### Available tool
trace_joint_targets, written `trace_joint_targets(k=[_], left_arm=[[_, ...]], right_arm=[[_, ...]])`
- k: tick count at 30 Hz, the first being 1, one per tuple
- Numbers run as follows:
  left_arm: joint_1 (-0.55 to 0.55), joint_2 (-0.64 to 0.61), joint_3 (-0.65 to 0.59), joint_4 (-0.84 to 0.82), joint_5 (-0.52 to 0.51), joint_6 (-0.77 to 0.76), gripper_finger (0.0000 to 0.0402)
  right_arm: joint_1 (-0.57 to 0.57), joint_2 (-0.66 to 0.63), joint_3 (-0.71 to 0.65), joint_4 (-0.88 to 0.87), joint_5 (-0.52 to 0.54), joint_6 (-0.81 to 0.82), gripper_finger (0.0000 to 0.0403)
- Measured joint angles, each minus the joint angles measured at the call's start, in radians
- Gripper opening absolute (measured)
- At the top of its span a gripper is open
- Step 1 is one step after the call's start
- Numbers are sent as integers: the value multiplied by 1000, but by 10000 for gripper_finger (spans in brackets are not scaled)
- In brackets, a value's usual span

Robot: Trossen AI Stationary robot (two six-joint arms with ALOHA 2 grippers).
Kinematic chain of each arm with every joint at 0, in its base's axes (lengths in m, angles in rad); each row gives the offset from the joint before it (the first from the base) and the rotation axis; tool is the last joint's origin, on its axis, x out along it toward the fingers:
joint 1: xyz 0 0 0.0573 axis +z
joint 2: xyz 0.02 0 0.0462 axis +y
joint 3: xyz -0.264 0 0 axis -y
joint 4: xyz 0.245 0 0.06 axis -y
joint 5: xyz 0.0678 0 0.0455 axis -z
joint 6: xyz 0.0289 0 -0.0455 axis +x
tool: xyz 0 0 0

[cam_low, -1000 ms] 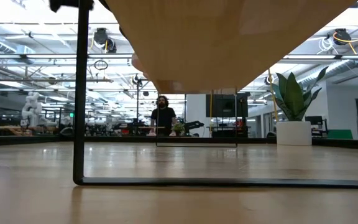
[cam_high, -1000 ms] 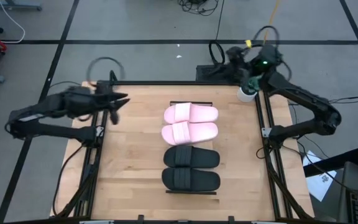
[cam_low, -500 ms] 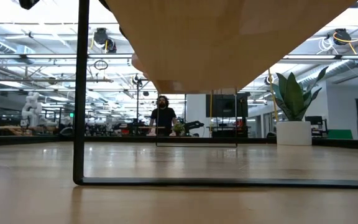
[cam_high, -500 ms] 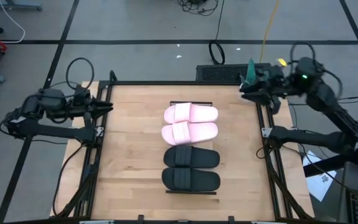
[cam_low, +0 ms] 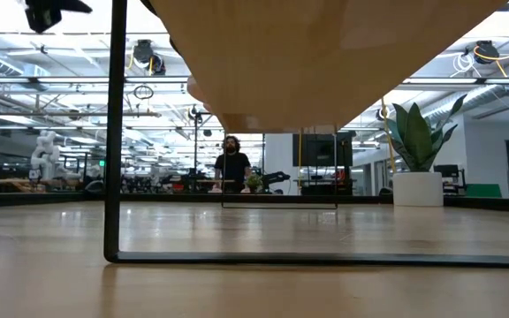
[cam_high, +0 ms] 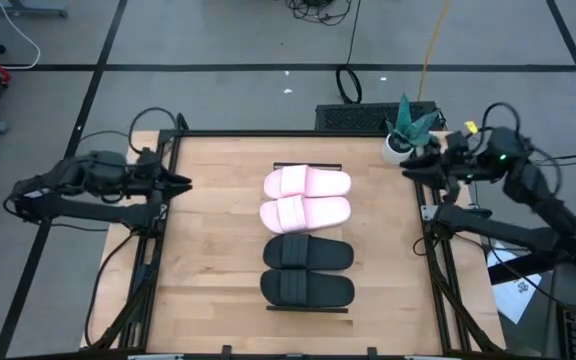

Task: Pick and place slides into the shelf
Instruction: Return to Home Position

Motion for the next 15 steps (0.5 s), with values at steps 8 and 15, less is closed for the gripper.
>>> trace_joint_targets(k=[8, 15], left_arm=[[-47, -110, -241, 177, -17, -81, 104], [-103, -314, -385, 199, -163, -156, 104]], right_arm=[[0, -179, -353, 249, 28, 43, 130], [-1, -415, -395, 128, 276, 21, 130]])
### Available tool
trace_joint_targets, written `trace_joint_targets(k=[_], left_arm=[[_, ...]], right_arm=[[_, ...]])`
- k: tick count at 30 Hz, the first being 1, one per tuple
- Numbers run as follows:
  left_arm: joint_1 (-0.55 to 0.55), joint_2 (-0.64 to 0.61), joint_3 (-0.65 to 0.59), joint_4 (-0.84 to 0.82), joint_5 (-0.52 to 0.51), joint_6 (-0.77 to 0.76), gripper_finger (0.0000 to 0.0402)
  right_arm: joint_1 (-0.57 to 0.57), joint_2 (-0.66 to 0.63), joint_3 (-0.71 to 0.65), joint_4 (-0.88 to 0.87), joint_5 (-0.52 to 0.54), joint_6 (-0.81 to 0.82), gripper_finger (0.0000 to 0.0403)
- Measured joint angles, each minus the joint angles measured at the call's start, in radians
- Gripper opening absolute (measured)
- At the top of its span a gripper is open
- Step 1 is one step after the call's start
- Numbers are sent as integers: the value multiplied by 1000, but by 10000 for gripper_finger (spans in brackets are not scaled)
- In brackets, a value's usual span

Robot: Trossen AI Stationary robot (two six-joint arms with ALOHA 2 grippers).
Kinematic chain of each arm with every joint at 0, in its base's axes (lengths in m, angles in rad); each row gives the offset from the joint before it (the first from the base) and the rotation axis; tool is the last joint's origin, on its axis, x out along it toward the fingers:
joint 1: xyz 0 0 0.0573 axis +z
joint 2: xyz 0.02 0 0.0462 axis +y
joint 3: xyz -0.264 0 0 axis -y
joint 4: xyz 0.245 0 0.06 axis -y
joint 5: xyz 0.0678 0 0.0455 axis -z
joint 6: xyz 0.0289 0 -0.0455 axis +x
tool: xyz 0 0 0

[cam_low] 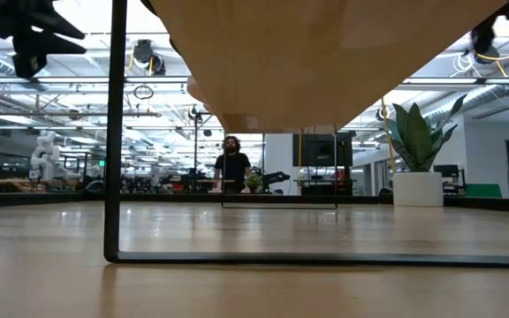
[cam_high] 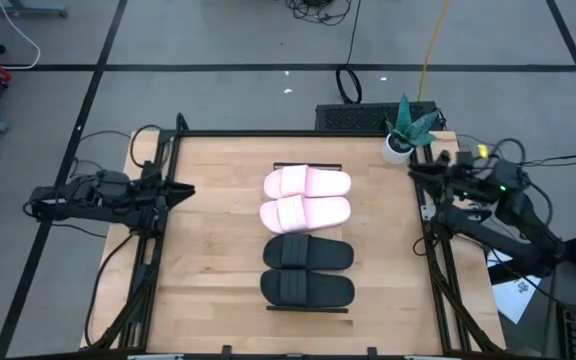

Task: Pick and place slides into the shelf
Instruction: Return to Home Position

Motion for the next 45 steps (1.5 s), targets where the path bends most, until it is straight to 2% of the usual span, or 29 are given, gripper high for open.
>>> trace_joint_targets(k=[4, 6, 8, 12, 14, 18, 23, 28, 32, 37, 41, 45], left_arm=[[-16, -36, -43, 5, -12, -11, 104], [-23, -24, -76, 15, -21, -26, 104], [-33, -3, -123, 94, -39, -24, 104], [-65, 27, -217, 303, -94, 47, 104], [-84, 31, -240, 334, -127, 59, 104], [-135, 33, -244, 306, -178, 54, 104], [-207, 33, -244, 260, -300, 67, 104], [-262, 33, -244, 209, -346, 61, 104], [-303, 33, -244, 186, -386, 56, 104], [-352, 33, -245, 147, -457, 49, 104], [-388, 33, -267, 161, -481, 36, 104], [-425, 33, -283, 162, -486, 5, 104]], right_arm=[[0, -98, 0, -61, 40, 26, 130], [0, -98, 1, -83, 37, 38, 130], [-1, -88, -4, -113, 40, 34, 130], [-1, -74, -67, -68, 65, 6, 130], [-1, -77, -113, -18, 89, 0, 130], [-1, -79, -212, 52, 86, -5, 130], [0, -96, -288, 61, 62, 3, 130], [0, -99, -294, 79, 58, -22, 130], [4, -99, -294, 81, 3, -24, 130], [37, -99, -328, 86, 35, -47, 130], [70, -99, -420, 177, 68, -37, 130], [91, -99, -453, 140, 151, -32, 130]])
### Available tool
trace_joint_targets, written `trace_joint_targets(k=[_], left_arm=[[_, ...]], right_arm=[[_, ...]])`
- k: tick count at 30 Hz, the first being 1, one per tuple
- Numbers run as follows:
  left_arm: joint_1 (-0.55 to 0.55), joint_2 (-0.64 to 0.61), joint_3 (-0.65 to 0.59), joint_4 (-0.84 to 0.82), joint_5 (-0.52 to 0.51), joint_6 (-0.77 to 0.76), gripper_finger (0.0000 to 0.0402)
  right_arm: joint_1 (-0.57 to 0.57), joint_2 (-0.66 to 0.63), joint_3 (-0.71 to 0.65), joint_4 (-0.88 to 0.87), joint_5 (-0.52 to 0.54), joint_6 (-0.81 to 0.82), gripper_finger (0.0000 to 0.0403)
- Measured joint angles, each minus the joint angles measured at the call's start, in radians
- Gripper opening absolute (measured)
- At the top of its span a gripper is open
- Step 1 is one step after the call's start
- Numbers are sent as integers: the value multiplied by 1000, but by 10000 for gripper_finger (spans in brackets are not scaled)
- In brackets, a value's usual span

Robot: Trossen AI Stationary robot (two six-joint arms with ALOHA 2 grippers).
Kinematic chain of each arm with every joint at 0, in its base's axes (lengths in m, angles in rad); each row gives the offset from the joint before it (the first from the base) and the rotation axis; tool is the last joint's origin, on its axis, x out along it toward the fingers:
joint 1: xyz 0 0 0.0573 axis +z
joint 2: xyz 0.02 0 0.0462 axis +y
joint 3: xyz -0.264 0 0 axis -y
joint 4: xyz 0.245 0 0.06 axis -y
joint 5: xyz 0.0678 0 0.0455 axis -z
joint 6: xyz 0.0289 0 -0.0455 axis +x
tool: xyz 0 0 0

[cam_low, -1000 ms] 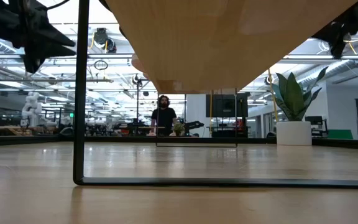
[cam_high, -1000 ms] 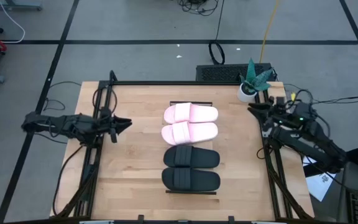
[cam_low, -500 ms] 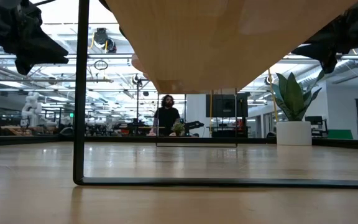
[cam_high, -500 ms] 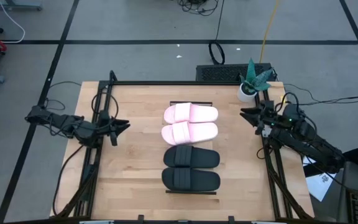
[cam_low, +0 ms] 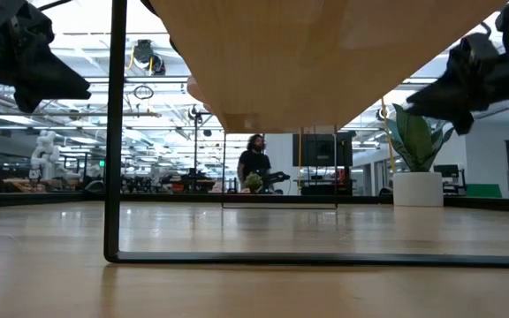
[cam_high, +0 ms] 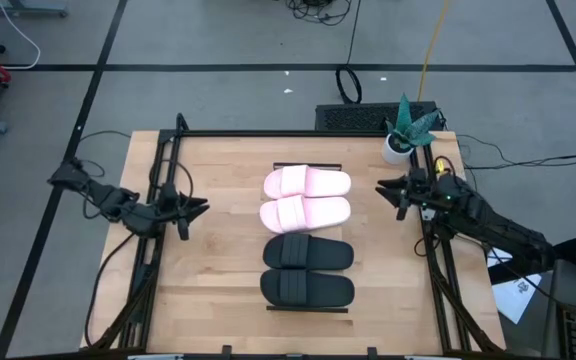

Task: Pick and place slides into the shelf
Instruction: Return to Home Position

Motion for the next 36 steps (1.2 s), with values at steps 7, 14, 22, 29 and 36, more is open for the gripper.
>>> trace_joint_targets(k=[7, 14, 22, 29, 36], left_arm=[[-62, 0, -18, -45, -59, -43, 104], [-105, 0, -18, -97, -119, -70, 104], [-123, 0, -18, -117, -134, -42, 104], [-122, 0, -78, -94, -159, 14, 104], [-121, 24, -134, 52, -150, 119, 104]], right_arm=[[20, 0, 17, -53, 22, -6, 130], [20, 0, 8, -76, 64, -18, 130], [20, 0, 0, -123, 13, -86, 130], [20, 0, 0, -88, -4, -206, 130], [20, 0, -36, -53, -39, -220, 130]])
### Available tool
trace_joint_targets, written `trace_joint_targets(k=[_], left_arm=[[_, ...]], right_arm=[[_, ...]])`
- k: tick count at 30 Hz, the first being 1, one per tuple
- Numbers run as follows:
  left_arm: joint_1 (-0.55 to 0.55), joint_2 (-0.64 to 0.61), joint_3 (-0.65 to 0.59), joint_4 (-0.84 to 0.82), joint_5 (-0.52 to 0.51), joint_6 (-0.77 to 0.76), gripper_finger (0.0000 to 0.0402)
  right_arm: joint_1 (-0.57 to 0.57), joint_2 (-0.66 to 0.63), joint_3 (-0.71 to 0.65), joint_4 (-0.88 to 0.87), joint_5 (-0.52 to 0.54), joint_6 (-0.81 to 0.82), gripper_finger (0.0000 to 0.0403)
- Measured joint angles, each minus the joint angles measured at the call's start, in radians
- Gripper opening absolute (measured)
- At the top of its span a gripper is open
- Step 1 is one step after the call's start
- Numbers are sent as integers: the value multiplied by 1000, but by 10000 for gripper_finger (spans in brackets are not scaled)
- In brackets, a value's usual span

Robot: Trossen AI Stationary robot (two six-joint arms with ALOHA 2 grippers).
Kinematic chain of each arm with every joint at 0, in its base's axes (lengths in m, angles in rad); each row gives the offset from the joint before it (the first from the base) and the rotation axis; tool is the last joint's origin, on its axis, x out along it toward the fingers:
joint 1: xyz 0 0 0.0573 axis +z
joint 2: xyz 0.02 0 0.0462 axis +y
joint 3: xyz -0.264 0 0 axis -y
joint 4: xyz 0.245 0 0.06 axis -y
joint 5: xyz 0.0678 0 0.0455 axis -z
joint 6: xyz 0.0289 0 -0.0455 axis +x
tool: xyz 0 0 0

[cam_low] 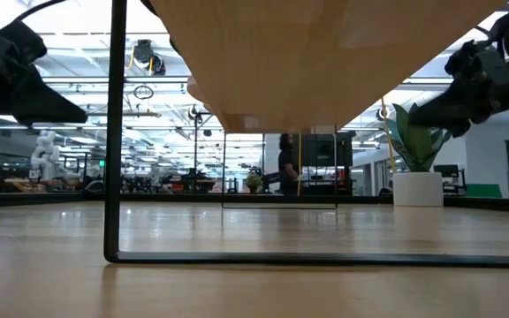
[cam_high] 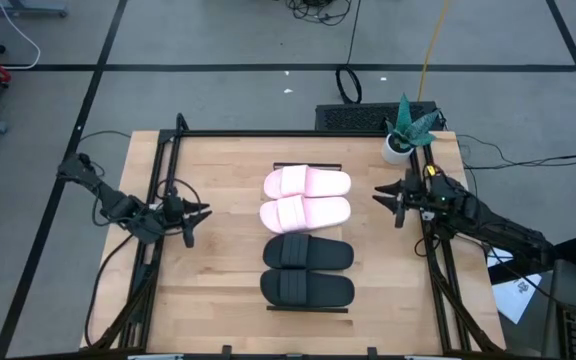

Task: Pick and place slides into the shelf
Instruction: Return to Home Position

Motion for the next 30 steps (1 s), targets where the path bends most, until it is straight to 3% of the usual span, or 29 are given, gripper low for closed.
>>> trace_joint_targets(k=[11, 22, 30], left_arm=[[0, 6, 0, -25, -4, -8, 104], [0, 6, 0, -25, 94, 2, 104], [0, 6, 0, -25, 151, -2, 104]], right_arm=[[0, 1, -65, 134, 3, -46, 130], [0, 2, -68, 176, 3, 61, 130], [0, 2, -74, 327, 2, 61, 130]])
